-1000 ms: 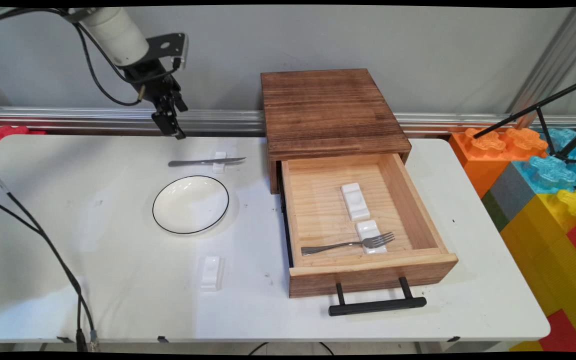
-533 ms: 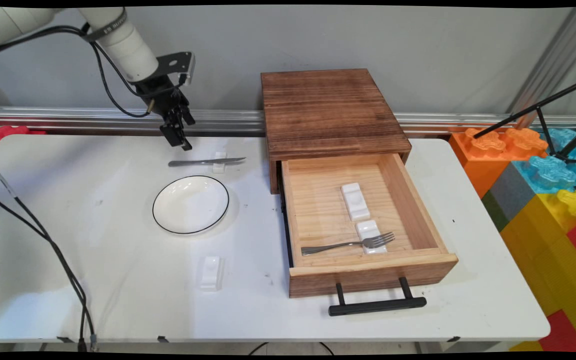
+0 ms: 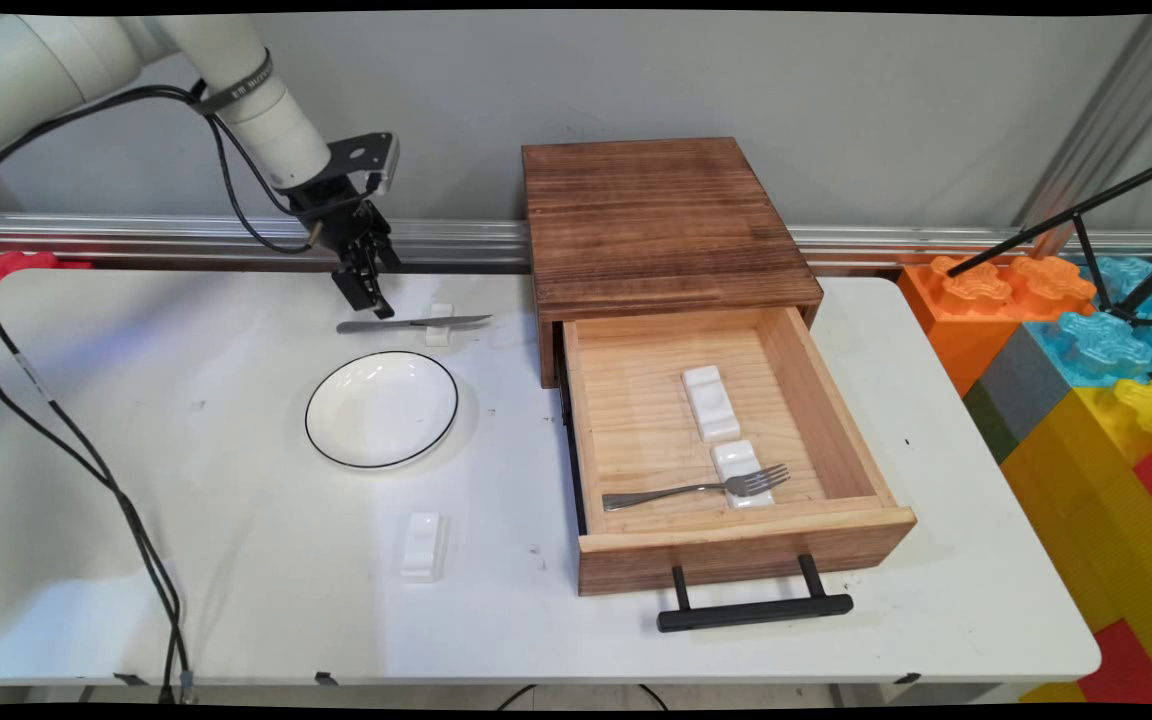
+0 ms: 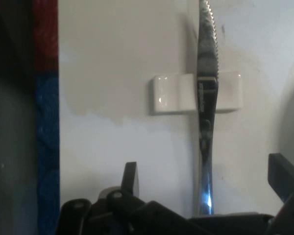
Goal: Pick up the knife from the left of the white plate
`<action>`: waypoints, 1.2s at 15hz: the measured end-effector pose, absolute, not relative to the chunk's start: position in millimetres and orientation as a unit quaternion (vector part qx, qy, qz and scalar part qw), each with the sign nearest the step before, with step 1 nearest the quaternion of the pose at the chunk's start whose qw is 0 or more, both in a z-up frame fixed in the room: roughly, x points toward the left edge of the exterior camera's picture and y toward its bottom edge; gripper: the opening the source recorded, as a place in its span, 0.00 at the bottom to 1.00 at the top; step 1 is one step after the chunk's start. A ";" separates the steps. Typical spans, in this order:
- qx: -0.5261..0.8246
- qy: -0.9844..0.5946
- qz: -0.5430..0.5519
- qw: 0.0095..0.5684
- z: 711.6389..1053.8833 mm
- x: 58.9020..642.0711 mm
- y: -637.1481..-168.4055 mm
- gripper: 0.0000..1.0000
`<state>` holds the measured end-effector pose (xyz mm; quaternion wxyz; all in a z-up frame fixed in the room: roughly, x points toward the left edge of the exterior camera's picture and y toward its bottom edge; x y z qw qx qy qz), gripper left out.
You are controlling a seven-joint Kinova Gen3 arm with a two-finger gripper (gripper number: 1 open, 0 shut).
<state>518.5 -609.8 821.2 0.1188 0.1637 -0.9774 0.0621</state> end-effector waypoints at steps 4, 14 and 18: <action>0.158 -0.978 0.056 0.125 808.8 520.9 -615.5 1.00; 0.150 -0.978 0.048 0.137 784.5 522.9 -619.9 1.00; 0.145 -0.978 0.048 0.142 779.4 523.2 -618.9 1.00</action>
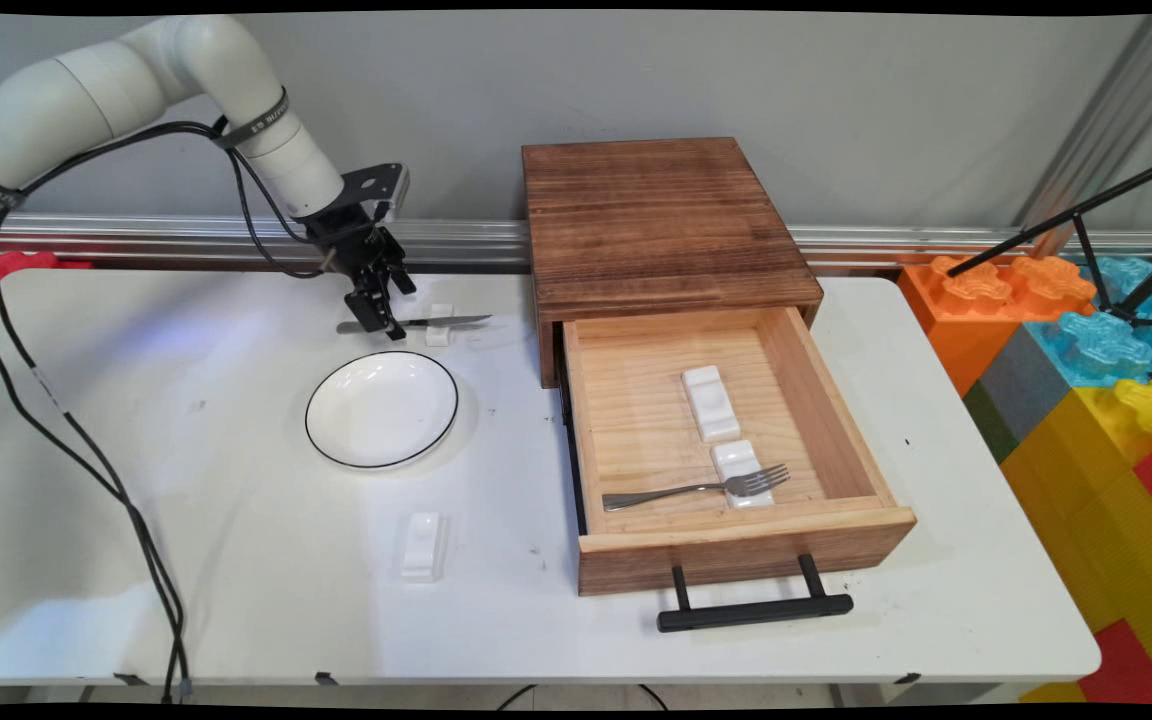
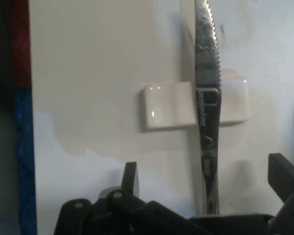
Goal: Pick up the knife from the left of the white plate, then place the picked object into the drawer
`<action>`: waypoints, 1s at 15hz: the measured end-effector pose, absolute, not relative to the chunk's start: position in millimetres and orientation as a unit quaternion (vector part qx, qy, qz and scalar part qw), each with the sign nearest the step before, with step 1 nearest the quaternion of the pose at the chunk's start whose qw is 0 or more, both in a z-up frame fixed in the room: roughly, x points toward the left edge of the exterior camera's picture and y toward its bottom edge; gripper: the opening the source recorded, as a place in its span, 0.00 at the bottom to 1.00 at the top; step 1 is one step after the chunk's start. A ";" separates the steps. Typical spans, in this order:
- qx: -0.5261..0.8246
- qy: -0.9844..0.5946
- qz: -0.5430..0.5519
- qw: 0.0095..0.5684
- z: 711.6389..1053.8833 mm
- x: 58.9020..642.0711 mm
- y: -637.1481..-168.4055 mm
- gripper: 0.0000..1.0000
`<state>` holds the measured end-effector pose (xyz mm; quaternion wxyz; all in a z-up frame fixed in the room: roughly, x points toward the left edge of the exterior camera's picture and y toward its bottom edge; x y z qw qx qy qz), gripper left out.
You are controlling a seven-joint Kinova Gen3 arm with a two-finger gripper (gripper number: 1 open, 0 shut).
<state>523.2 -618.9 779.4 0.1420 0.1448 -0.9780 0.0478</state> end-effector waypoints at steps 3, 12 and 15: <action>0.141 -0.978 0.048 0.145 777.8 522.8 -618.4 0.00; 0.145 -0.977 0.043 0.148 777.4 526.2 -608.0 0.00; 0.145 -0.978 0.041 0.148 777.6 526.6 -603.5 0.00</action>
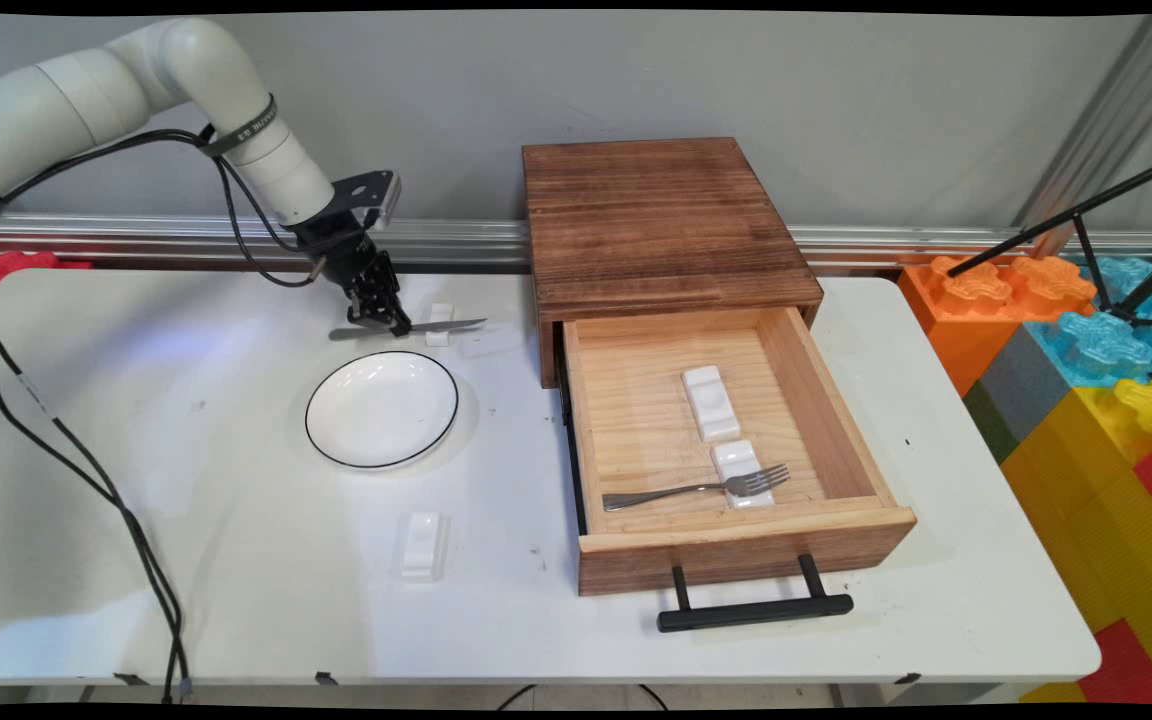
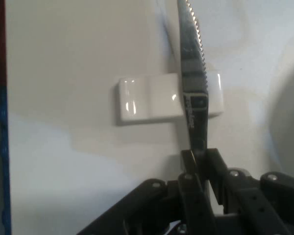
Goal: Place the picked object into the drawer
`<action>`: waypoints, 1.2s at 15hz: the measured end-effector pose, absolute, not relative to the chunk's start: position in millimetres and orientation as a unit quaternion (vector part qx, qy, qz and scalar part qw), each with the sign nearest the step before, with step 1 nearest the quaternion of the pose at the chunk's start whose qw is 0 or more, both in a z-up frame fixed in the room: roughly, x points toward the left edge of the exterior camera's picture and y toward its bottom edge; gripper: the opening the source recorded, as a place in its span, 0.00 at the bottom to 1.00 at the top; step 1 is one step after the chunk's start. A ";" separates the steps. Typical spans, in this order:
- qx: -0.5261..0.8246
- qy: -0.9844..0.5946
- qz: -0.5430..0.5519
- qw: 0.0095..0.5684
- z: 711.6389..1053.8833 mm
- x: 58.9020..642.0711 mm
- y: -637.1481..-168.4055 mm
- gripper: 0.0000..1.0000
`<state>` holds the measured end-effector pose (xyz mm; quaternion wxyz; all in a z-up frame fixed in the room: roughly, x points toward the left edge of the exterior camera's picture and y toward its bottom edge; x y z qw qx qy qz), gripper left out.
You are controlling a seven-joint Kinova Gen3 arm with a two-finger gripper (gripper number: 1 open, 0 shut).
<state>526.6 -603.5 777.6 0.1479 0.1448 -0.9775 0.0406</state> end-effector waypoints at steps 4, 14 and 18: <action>0.142 -0.977 0.049 0.151 781.0 525.2 -602.9 0.00; 0.153 -0.975 0.079 0.140 820.1 522.2 -587.3 0.00; 0.157 -0.974 0.087 0.139 834.7 515.8 -579.2 0.00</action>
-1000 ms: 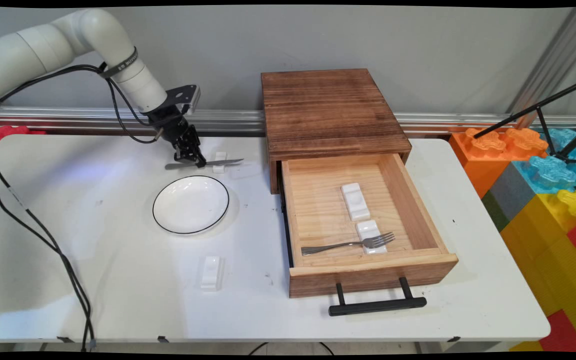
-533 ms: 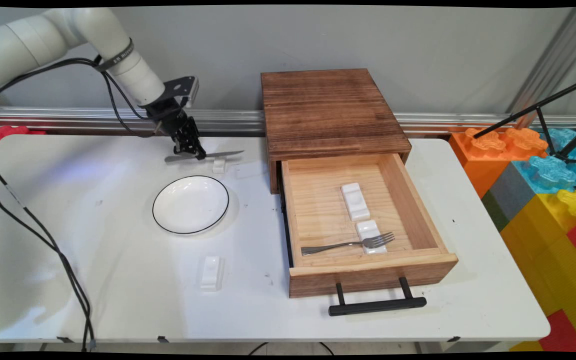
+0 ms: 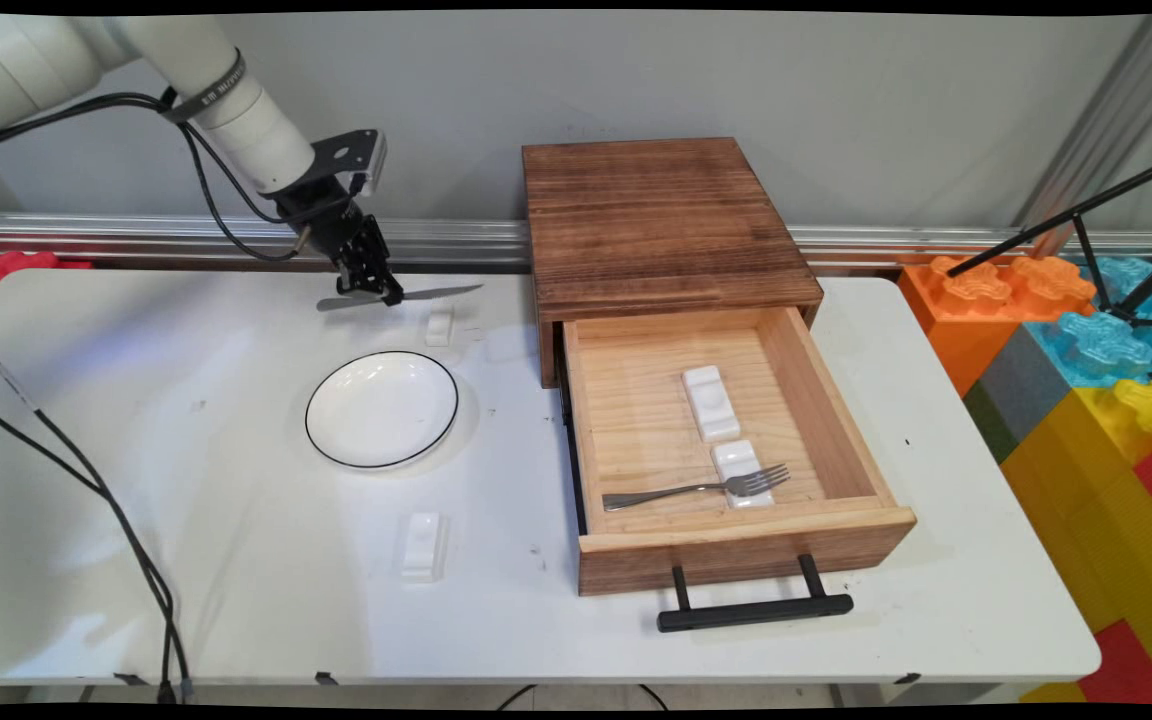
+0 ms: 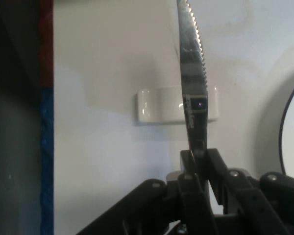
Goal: Place the picked object into the drawer
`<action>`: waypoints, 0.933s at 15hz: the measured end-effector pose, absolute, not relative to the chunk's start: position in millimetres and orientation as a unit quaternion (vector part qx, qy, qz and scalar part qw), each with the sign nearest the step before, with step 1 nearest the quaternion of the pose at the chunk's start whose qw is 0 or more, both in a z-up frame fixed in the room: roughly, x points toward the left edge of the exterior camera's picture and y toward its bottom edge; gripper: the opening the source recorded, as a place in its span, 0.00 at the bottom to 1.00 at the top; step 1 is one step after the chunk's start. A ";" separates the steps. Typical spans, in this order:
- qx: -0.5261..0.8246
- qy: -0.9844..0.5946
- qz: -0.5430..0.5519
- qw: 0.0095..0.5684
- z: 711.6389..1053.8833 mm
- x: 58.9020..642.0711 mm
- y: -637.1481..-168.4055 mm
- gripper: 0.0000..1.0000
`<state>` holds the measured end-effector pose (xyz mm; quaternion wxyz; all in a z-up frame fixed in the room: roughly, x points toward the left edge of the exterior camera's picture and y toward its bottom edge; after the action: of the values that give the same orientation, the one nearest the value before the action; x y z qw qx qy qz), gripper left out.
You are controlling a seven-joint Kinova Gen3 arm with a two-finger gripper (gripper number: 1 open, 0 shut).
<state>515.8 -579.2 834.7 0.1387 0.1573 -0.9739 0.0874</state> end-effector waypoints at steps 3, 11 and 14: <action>0.163 -0.973 0.098 0.134 848.7 508.7 -575.6 0.00; 0.190 -0.968 0.125 0.107 916.7 484.5 -552.3 0.00; 0.198 -0.967 0.127 0.101 944.5 473.8 -540.7 0.00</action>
<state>473.8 -540.7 944.5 0.1010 0.1978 -0.9668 0.1266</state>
